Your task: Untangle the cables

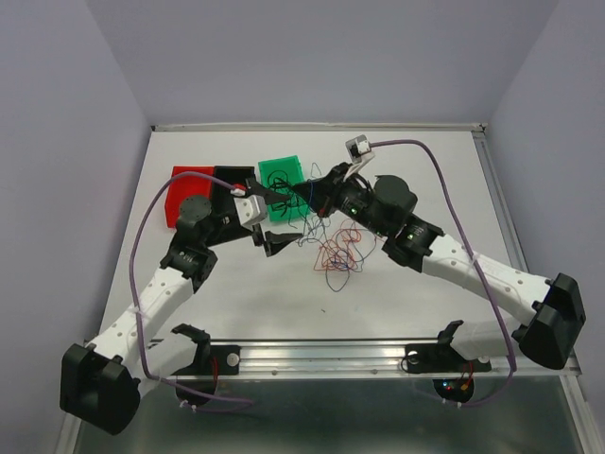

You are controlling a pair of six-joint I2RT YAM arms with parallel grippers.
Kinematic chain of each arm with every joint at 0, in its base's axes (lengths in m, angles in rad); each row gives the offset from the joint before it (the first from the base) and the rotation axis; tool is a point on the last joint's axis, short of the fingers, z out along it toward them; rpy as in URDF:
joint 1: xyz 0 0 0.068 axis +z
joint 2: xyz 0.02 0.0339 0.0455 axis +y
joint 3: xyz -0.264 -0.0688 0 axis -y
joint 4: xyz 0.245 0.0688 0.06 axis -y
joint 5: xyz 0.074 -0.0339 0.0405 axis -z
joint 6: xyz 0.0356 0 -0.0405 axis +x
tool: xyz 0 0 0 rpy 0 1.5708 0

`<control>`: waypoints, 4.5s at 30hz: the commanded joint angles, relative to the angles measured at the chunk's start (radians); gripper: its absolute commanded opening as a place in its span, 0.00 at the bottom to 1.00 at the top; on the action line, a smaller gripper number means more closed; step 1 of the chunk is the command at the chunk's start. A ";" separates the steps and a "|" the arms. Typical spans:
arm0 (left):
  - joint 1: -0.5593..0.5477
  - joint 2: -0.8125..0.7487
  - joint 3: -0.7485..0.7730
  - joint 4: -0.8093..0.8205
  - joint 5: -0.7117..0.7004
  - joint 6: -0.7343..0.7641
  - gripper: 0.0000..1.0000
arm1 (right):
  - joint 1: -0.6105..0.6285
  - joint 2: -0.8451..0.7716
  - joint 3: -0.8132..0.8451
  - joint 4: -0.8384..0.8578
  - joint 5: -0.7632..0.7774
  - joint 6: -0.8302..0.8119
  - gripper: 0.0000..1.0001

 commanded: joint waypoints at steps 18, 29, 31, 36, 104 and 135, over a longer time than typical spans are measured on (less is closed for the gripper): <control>0.013 0.186 0.129 0.115 0.006 -0.139 0.00 | 0.027 -0.024 -0.202 0.419 -0.203 0.014 0.08; 0.038 0.111 0.302 -0.327 -0.475 0.103 0.00 | 0.025 -0.191 -0.281 0.134 0.249 -0.081 0.86; 0.038 0.112 0.311 -0.342 -0.541 0.103 0.00 | 0.025 -0.193 -0.287 0.105 0.290 -0.098 0.89; 0.064 0.184 0.366 -0.379 -0.814 0.108 0.00 | 0.027 -0.214 -0.336 0.065 0.462 -0.085 0.91; 0.280 0.672 0.584 -0.727 -0.879 0.272 0.57 | 0.027 -0.268 -0.370 0.033 0.507 -0.079 0.91; 0.295 1.287 1.443 -1.131 -0.803 0.257 0.66 | 0.025 -0.263 -0.360 0.020 0.504 -0.082 0.91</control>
